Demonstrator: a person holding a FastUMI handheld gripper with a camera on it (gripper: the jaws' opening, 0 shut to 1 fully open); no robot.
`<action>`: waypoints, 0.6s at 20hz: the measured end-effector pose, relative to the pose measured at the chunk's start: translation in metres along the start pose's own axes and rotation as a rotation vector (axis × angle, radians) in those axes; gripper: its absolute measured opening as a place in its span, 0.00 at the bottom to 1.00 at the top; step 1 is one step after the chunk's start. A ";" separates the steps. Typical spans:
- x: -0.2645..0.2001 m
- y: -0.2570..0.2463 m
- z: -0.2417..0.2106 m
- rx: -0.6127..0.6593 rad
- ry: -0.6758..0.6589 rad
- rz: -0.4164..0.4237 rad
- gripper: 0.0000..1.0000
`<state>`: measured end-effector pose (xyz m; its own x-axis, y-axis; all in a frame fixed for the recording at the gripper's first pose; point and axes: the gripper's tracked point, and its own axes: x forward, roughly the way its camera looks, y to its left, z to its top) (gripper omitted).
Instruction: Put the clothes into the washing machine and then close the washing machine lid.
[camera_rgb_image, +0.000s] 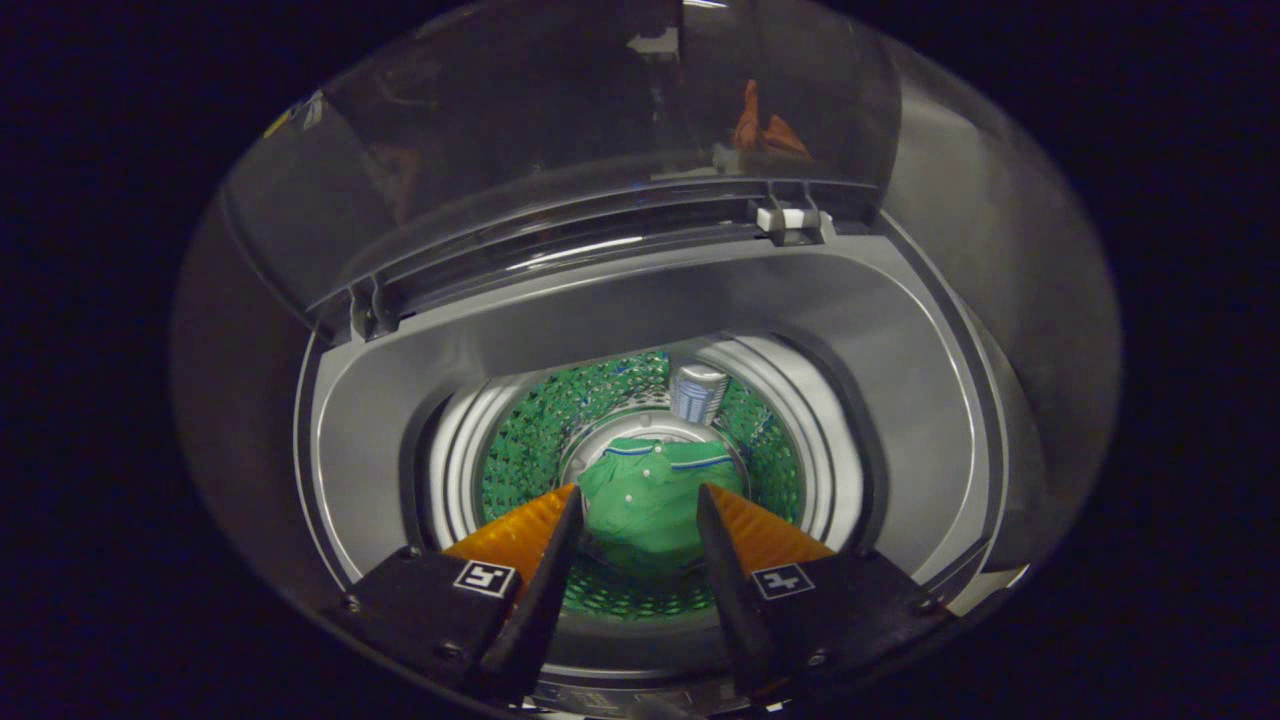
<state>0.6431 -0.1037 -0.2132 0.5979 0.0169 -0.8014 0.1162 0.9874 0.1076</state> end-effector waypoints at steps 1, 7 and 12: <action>-0.002 -0.002 -0.001 0.002 -0.001 0.000 0.71; -0.024 -0.009 0.007 -0.081 -0.079 0.001 0.70; -0.060 -0.017 0.020 -0.153 -0.173 0.007 0.70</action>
<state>0.6207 -0.1246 -0.1555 0.7271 0.0095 -0.6864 -0.0018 0.9999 0.0119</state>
